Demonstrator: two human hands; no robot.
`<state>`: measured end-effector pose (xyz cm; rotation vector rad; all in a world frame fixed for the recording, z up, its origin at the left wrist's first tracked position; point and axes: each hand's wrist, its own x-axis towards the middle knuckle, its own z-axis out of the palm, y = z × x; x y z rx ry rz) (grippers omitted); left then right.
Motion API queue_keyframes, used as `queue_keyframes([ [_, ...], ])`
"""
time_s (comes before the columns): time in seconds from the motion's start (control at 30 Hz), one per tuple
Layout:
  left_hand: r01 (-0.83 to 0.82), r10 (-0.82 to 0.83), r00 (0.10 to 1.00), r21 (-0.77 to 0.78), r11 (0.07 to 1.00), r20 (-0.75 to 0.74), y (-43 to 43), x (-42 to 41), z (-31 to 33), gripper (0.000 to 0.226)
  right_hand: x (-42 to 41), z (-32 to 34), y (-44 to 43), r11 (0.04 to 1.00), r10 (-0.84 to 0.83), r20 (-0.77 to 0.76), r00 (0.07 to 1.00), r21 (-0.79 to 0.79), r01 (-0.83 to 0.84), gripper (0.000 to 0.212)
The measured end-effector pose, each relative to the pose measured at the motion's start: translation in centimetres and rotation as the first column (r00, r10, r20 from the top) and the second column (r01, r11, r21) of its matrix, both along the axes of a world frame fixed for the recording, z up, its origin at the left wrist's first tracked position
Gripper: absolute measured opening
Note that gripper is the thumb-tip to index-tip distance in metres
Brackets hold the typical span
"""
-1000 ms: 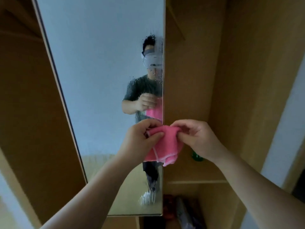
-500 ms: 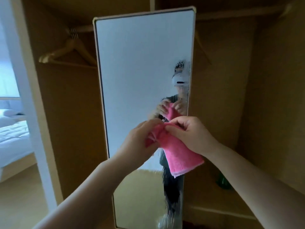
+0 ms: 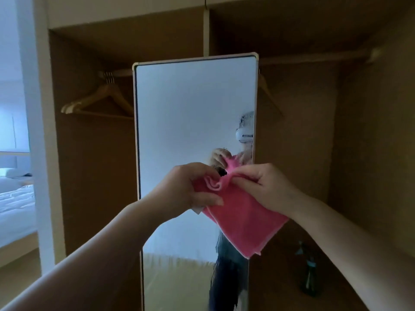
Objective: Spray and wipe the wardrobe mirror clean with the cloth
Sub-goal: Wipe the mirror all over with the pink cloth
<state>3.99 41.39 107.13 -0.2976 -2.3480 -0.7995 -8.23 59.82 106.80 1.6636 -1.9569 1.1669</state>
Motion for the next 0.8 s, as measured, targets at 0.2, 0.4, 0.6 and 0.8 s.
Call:
queue_keyframes([
  [0.2,-0.087,0.054,0.964,-0.120,0.989,-0.261,-3.2,-3.1,3.1,0.016,-1.0,2.1,-3.4,0.948,-0.308,-0.297,0.904,-0.173,0.266,0.018],
  [0.4,-0.072,0.002,0.924,-0.170,0.983,-0.381,-6.1,-6.9,9.3,0.012,-1.8,4.8,-7.9,0.793,-0.587,-0.404,0.701,-0.460,0.398,0.009],
  [0.6,-0.066,-0.055,0.900,-0.260,0.963,-0.433,-8.2,-10.6,12.5,0.015,-3.7,6.5,-9.8,0.651,-0.751,-0.516,0.412,-0.472,0.594,0.031],
  [0.8,-0.100,-0.039,0.874,-0.258,0.961,-0.485,-8.9,-13.4,14.4,0.022,-6.3,9.0,-10.6,0.578,-0.795,-0.531,0.293,-0.517,0.632,0.051],
])
